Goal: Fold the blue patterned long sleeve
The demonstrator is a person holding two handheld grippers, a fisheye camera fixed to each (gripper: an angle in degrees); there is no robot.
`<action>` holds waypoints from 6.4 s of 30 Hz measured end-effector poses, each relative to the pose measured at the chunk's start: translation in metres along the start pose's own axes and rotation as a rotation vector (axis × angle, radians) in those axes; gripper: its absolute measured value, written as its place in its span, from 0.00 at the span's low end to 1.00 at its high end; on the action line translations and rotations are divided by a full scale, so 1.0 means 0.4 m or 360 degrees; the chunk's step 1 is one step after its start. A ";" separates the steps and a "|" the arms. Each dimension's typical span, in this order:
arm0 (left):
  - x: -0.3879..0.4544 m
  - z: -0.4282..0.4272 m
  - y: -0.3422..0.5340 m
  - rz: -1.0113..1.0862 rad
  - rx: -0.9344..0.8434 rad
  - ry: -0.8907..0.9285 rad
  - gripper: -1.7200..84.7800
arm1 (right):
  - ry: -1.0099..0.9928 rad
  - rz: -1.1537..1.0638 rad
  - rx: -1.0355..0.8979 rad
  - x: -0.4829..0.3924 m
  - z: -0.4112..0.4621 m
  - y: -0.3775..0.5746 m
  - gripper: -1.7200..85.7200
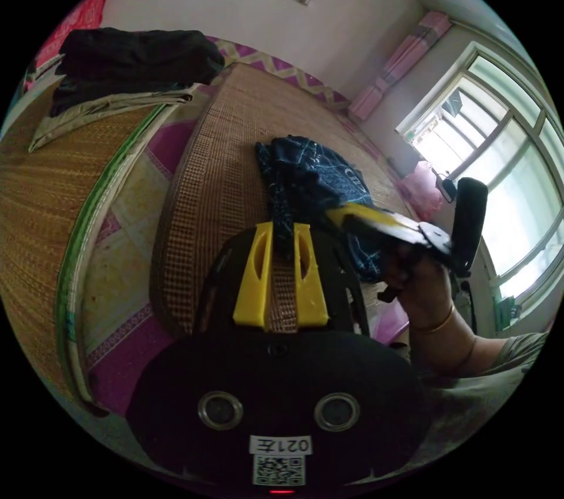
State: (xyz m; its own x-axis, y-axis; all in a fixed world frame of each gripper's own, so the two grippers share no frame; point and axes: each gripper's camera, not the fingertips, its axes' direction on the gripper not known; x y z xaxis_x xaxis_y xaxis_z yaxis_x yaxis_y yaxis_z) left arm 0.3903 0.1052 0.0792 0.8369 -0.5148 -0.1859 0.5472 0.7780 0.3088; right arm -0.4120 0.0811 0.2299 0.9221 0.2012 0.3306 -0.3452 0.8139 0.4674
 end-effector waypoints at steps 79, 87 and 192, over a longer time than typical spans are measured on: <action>-0.436 0.750 -1.246 0.0619 -0.0440 0.0173 0.01 | 0.0039 0.0146 -0.0296 1.743 -0.666 -0.751 0.06; -0.536 0.761 -1.266 0.0312 -0.0110 0.0102 0.04 | 0.0037 0.0402 -0.0229 1.804 -0.519 -0.819 0.19; 1.104 0.886 -0.302 0.0842 -0.0250 -0.0041 0.01 | 0.0390 0.1655 0.0800 1.526 -2.091 0.160 0.02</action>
State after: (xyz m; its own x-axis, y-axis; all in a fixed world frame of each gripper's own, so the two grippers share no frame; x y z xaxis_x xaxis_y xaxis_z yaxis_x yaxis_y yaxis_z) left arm 0.6886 -0.3438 0.2904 0.9987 -0.0464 -0.0198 0.0496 0.9763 0.2105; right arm 0.2751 0.7118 -0.2239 0.1471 0.7847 0.6021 -0.9298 -0.0979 0.3547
